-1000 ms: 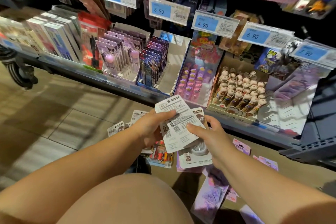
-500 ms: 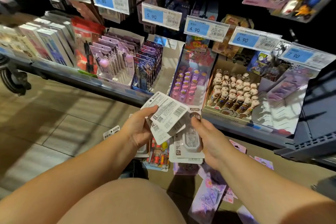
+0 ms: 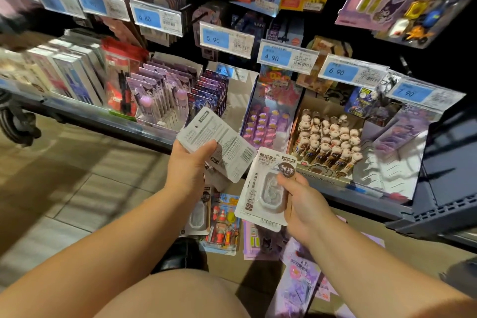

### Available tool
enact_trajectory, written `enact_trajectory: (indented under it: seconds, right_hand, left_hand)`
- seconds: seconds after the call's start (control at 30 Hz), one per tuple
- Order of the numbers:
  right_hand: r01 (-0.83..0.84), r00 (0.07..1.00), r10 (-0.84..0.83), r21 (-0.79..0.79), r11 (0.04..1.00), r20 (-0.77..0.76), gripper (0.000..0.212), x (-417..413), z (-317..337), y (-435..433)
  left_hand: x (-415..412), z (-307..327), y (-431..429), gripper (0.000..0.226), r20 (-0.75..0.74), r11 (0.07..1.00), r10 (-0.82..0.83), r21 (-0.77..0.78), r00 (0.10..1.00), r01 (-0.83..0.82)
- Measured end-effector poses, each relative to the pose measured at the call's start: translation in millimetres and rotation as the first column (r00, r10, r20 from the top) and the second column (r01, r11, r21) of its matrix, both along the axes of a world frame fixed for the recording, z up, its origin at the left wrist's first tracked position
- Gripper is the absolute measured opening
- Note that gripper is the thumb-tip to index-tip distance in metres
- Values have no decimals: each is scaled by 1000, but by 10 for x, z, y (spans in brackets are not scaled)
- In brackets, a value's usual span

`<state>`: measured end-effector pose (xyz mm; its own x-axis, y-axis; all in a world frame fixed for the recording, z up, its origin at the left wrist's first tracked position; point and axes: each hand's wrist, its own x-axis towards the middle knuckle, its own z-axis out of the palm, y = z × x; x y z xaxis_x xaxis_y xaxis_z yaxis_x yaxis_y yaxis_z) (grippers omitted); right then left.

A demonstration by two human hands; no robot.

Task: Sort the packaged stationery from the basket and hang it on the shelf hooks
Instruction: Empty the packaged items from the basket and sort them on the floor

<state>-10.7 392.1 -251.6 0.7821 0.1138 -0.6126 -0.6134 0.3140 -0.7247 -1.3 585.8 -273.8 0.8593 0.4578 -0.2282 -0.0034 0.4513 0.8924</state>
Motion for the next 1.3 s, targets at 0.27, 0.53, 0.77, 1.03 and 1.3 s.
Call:
enact_trajectory:
  seconds: [0.27,0.53,0.77,1.03,1.3]
  right_hand:
    - [38,997,-38,6,999,-62,6,14,-21,15]
    - [-37,995,51,165,986,-81,73,27,0,-132]
    - [-93,992,104,137,986,-74,33,-8,37,-178]
    - [10,999,-6,96,995,-48,36,-62,-86,-109]
    - [-2,989,2,1,1000,146,58,-42,-129,-74]
  left_hand:
    - [-192,139,-345,46,145,796,-369,559,918,232]
    - [-186,-43,-427,32,191,478,-670,851,717,220]
    - [-217,-42,-439,74,96,374,-762,873,640,315]
    - [-286,-30,-499,32,112,612,-560,724,821,318]
    - [-201,18,-423,59,-124,775,-632,-96,765,625]
